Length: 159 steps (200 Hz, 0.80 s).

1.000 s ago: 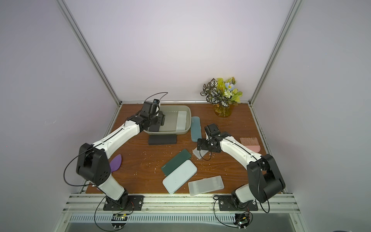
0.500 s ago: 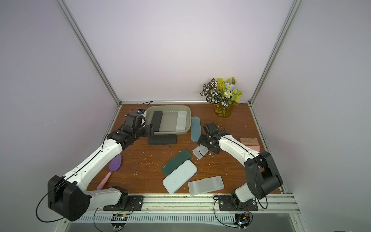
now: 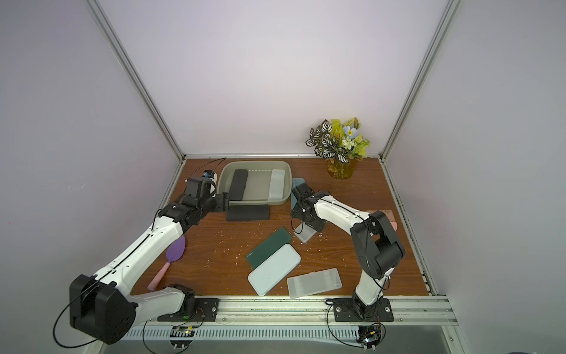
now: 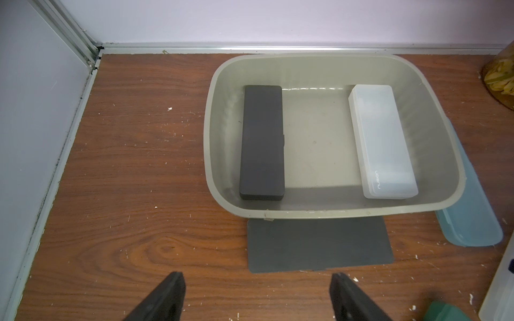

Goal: Put the pencil case into the storage box
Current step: Pick up the pencil case from the center of the board.

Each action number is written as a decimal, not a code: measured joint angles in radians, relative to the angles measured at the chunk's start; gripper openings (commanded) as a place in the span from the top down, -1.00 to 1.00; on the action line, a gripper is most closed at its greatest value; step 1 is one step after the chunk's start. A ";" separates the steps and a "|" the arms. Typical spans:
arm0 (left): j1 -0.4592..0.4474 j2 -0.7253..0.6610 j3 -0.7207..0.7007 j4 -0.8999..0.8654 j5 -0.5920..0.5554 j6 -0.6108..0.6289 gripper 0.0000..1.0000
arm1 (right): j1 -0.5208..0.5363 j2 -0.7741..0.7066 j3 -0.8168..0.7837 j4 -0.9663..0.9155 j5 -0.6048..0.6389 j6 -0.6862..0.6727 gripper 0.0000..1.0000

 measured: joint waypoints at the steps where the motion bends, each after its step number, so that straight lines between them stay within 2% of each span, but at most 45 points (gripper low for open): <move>1: 0.000 0.000 -0.001 0.000 0.000 0.000 -0.66 | 0.000 0.000 0.000 0.000 0.000 0.001 -0.98; 66: 0.008 -0.019 -0.014 0.000 0.001 0.014 -0.67 | 0.007 -0.029 -0.080 -0.020 0.026 0.050 -0.98; 159: 0.011 -0.045 -0.022 0.001 0.004 0.025 -0.67 | -0.014 -0.013 -0.089 0.005 0.024 0.041 -0.98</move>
